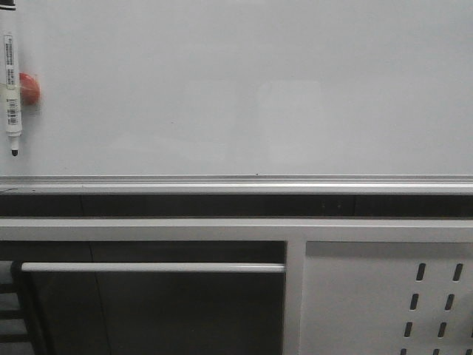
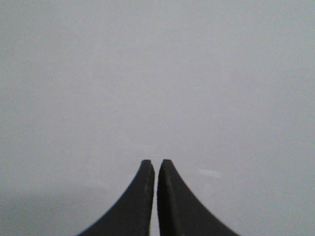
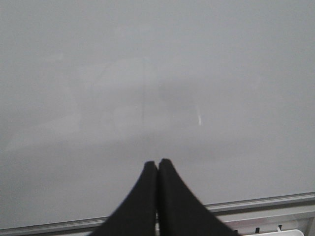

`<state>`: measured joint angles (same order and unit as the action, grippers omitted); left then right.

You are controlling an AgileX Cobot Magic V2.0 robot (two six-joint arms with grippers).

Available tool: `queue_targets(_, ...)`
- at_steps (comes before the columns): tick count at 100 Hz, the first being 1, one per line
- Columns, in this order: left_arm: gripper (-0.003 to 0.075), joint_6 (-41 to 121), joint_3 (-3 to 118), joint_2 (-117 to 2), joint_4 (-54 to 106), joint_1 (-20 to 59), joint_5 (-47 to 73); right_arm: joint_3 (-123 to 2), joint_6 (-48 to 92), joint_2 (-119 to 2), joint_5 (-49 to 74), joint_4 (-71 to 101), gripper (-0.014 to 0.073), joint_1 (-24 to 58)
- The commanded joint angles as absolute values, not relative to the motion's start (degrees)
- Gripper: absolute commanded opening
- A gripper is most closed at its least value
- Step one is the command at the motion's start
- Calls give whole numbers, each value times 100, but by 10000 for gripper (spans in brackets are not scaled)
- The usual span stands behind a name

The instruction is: Write number 1 on whiteboard

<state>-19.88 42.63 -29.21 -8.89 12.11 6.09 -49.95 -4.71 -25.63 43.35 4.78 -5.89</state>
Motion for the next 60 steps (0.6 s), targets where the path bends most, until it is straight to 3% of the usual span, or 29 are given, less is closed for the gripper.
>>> queue_targets(1,-18,-1959,4464,-3083,-1019,1523,224,-5442,-309,-2965,4004,482,-69,-505)
queue_targets(13,15,-1959,4325,-3105,-1815,1890,224,-5423,-309,-3165,3629,482,-69,-315)
queue_targets(40,265,-1959,3306,-3105,-1845,2190,73,-5370,-309,-3270,3782,504,-69,-282)
queue_targets(60,356,-1959,2415,-3140,-1824,2190,-907,-5366,-309,-3270,3901,574,-69,-282)
